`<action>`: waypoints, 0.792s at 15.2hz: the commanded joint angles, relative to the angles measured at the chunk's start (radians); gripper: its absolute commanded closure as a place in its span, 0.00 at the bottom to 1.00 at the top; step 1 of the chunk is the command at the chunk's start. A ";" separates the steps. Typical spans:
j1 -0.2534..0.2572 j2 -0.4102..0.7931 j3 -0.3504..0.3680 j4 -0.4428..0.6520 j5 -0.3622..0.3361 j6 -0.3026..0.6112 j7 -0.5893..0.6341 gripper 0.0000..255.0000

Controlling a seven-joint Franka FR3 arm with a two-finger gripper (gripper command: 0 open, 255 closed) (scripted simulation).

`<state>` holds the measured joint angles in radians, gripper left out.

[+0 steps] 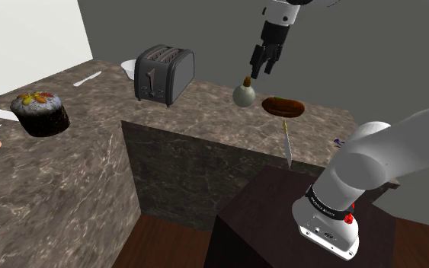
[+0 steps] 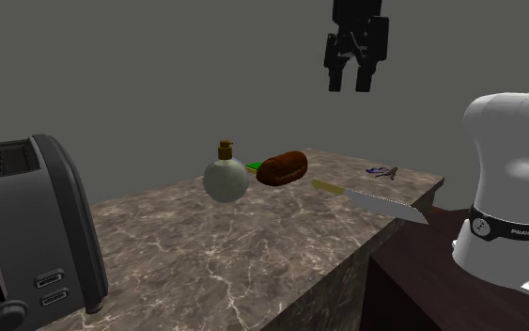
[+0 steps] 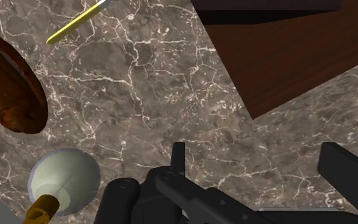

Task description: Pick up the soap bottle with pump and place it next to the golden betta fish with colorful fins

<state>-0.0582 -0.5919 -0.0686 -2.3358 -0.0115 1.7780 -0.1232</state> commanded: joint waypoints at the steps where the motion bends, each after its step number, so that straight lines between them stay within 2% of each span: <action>1: -0.010 0.058 -0.027 0.027 -0.010 0.029 -0.032 0.00; 7: -0.037 0.241 -0.112 0.121 -0.022 0.112 -0.137 0.00; 12: -0.057 0.409 -0.176 0.232 -0.003 0.161 -0.229 0.00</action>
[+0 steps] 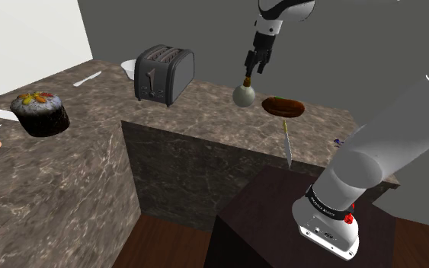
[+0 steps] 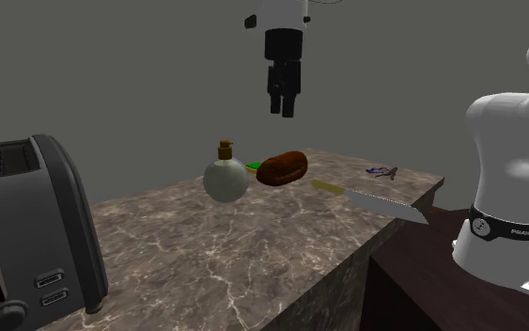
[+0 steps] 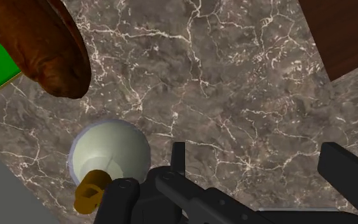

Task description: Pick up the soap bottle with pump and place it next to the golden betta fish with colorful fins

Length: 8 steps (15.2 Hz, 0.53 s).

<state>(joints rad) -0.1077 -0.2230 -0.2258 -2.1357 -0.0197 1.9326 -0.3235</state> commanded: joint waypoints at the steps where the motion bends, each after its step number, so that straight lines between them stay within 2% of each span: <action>1: -0.012 0.075 -0.030 0.058 0.012 0.014 -0.048 0.00; 8: -0.061 0.333 -0.088 0.276 0.088 0.033 -0.179 0.00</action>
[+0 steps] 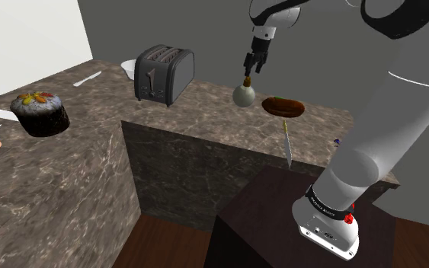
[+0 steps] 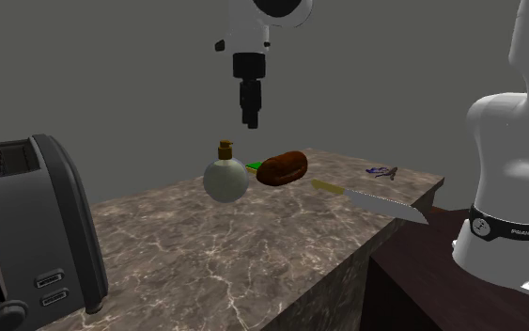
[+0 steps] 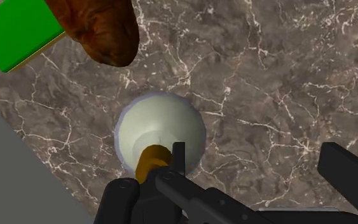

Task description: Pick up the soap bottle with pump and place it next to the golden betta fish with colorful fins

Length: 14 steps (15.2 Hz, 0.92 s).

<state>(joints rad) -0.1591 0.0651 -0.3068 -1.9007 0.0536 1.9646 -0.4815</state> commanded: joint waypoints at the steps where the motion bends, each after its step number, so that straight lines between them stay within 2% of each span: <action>1: -0.019 0.084 -0.013 0.078 0.028 -0.001 -0.039 0.00; 6: -0.076 0.267 -0.023 0.270 0.088 -0.027 -0.110 0.00; 14: -0.076 0.294 -0.016 0.205 0.101 0.063 -0.119 0.00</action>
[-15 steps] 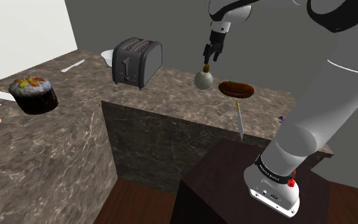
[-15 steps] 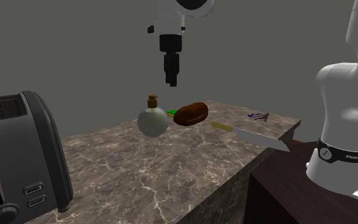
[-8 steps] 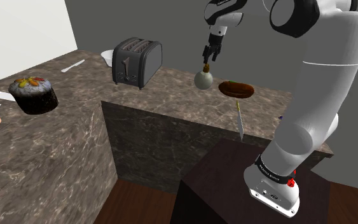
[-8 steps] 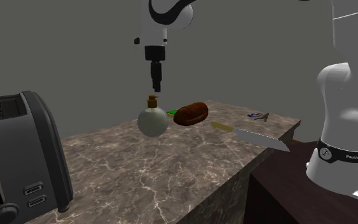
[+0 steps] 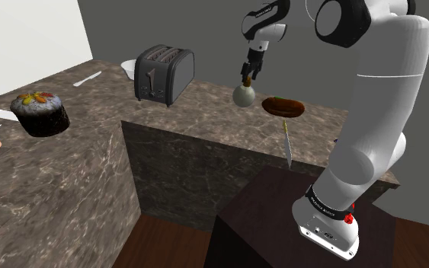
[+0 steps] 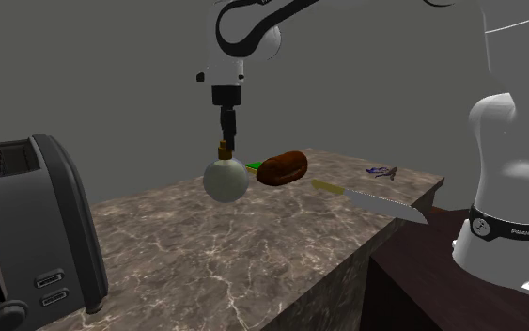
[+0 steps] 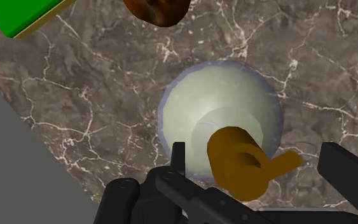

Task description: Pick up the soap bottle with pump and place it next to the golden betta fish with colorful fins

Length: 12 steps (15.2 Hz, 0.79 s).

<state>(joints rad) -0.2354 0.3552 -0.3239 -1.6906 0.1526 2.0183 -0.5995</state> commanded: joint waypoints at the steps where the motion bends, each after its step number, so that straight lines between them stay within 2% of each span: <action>1: 0.000 0.004 0.001 -0.005 0.002 0.009 -0.001 0.00; 7: 0.000 0.004 0.001 -0.004 0.002 0.009 -0.001 0.00; 8: 0.000 0.004 0.001 -0.004 0.002 0.009 -0.001 1.00; 12: 0.000 0.004 0.001 -0.004 0.002 0.009 -0.001 1.00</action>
<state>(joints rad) -0.2357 0.3594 -0.3232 -1.6948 0.1545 2.0276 -0.6006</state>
